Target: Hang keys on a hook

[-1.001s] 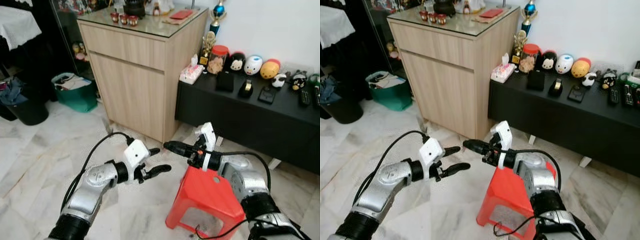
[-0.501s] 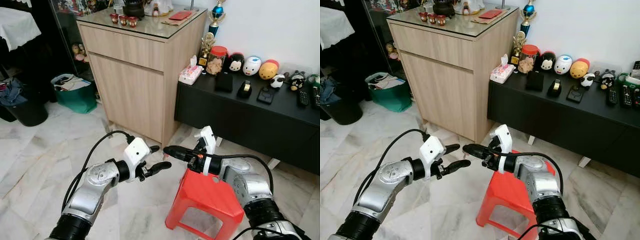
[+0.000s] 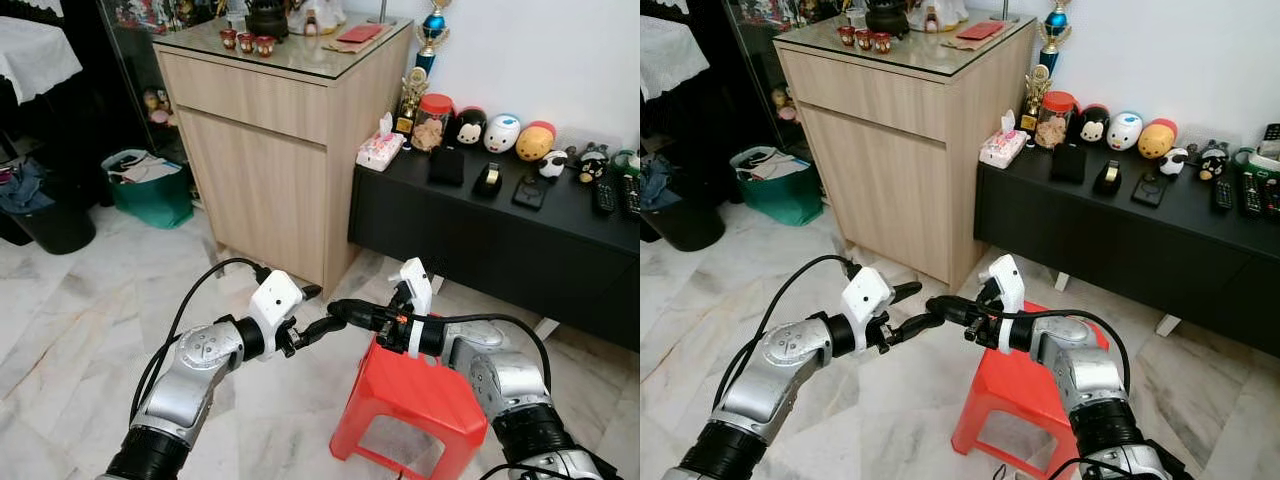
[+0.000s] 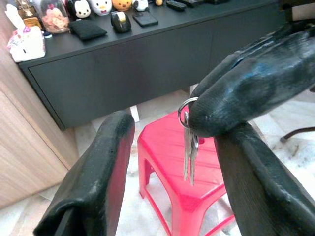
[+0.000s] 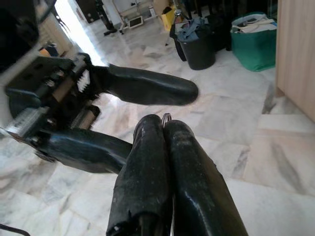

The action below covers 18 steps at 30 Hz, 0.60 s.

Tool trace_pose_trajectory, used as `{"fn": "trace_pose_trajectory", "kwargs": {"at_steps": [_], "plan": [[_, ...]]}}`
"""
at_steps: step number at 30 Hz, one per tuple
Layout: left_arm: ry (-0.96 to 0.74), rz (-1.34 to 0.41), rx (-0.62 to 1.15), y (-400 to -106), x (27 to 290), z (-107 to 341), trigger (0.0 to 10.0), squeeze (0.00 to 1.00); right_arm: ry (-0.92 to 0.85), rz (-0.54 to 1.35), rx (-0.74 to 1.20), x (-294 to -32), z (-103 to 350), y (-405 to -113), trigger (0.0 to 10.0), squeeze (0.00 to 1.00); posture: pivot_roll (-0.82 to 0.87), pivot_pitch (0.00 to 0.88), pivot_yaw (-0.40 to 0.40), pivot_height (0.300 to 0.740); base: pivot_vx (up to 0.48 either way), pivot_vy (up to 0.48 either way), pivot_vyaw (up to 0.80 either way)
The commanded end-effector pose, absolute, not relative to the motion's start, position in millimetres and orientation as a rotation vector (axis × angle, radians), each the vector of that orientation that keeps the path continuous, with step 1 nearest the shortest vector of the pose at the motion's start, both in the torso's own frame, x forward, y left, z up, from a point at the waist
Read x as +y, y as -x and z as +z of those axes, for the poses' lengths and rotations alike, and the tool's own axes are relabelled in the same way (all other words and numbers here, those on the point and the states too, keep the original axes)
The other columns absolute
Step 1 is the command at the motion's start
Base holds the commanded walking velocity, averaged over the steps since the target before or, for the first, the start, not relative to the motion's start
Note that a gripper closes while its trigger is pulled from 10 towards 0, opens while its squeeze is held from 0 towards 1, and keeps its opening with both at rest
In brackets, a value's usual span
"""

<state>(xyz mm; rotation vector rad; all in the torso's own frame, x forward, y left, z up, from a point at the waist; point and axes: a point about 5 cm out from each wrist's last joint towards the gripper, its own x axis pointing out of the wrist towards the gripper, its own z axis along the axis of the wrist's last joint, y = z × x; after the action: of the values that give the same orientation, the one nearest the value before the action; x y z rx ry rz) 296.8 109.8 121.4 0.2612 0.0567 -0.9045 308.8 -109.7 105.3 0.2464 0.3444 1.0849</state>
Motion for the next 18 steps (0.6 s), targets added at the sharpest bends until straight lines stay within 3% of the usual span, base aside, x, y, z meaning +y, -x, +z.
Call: {"fn": "trace_pose_trajectory", "kwargs": {"at_steps": [1,13,15,16,17,18], "plan": [[-0.269,-0.903,0.04,-300.2,107.4,125.9,10.0,0.0,-0.242,1.106,0.329,-107.6,110.0,-307.6,10.0,0.0,-0.02,0.0,-0.023,0.74,0.0,0.0,0.0],[-0.251,-0.855,0.046,-300.9,109.0,120.1,10.0,0.0,-0.251,1.106,0.328,-107.6,112.9,-306.7,10.0,0.0,-0.02,0.0,-0.026,0.74,0.0,0.0,0.0],[-0.25,-0.855,0.047,-300.9,109.4,120.2,6.7,0.0,-0.251,1.104,0.329,-107.9,112.8,-307.0,10.0,0.0,-0.02,0.0,-0.026,0.74,0.0,0.0,0.0],[-0.25,-0.854,0.047,-301.0,109.6,120.2,6.7,0.0,-0.251,1.103,0.33,-108.0,112.6,-307.2,10.0,0.0,-0.02,0.0,-0.026,0.74,0.0,0.0,0.0],[-0.249,-0.854,0.046,-300.9,110.1,120.5,4.8,0.0,-0.25,1.1,0.331,-108.3,112.2,-307.4,10.0,0.0,-0.02,0.0,-0.025,0.74,0.0,0.0,0.0],[-0.249,-0.854,0.046,-300.9,110.2,120.6,4.8,0.0,-0.249,1.099,0.332,-108.4,112.0,-307.5,10.0,0.0,-0.02,0.0,-0.025,0.74,0.0,0.0,0.0]]}}
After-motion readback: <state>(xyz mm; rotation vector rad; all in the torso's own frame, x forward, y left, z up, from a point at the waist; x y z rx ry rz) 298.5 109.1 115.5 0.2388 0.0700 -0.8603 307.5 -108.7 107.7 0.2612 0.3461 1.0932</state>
